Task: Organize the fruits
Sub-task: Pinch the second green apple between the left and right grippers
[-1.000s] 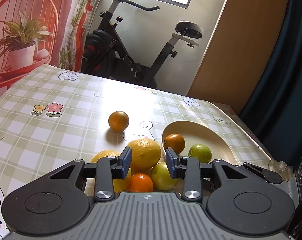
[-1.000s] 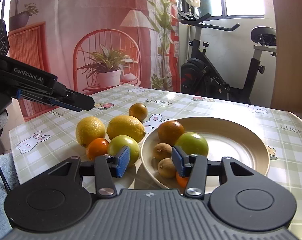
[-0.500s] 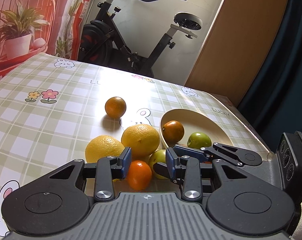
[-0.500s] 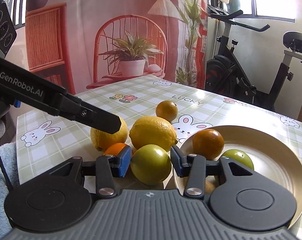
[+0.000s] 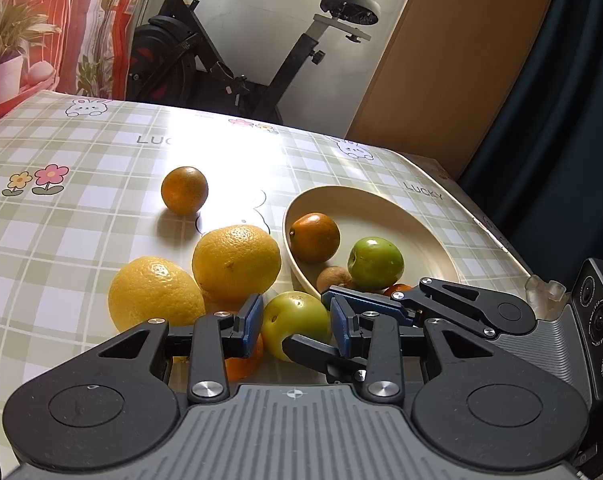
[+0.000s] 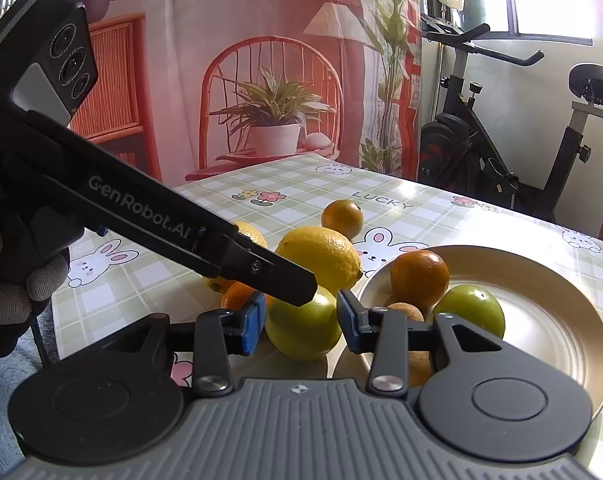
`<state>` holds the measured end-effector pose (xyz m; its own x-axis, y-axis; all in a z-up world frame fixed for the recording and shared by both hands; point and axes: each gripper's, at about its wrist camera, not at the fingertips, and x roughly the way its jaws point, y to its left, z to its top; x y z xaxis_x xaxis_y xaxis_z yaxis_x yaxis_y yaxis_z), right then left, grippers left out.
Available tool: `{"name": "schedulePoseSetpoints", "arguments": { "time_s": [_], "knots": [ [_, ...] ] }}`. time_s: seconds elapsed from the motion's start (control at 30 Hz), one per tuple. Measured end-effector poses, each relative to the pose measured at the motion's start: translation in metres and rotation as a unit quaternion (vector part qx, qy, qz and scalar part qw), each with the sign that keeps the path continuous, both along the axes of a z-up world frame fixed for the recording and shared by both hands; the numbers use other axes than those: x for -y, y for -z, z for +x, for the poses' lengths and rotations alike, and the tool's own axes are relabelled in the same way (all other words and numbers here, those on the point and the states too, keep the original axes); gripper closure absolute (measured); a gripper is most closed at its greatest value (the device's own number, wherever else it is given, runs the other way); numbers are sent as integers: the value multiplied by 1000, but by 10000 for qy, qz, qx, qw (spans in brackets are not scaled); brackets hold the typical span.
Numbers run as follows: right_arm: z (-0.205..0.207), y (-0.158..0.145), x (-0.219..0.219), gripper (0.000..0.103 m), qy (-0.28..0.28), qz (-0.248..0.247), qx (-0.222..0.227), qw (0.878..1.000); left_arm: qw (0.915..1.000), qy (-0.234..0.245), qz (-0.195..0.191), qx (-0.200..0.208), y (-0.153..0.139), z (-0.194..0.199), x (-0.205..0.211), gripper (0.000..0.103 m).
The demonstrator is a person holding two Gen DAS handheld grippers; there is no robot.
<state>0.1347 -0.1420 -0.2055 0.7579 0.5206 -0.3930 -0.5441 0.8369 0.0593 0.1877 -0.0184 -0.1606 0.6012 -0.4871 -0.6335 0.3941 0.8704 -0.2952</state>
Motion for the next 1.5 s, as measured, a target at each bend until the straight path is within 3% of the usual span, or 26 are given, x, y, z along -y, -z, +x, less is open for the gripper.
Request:
{"name": "schedulePoseSetpoints", "arguments": {
  "time_s": [0.2, 0.47, 1.3, 1.5],
  "knots": [
    [-1, 1, -1, 60, -52, -17, 38, 10000, 9995, 161, 280, -16, 6, -1, 11, 66],
    [0, 1, -2, 54, -32, -58, 2, 10000, 9997, 119, 222, -62, 8, -3, 7, 67],
    [8, 5, -8, 52, -157, -252, -250, 9992, 9996, 72, 197, -162, 11, -8, 7, 67],
    [8, 5, -7, 53, -144, -251, -258, 9992, 9998, -11, 24, -173, 8, -6, 1, 67]
  ]
}}
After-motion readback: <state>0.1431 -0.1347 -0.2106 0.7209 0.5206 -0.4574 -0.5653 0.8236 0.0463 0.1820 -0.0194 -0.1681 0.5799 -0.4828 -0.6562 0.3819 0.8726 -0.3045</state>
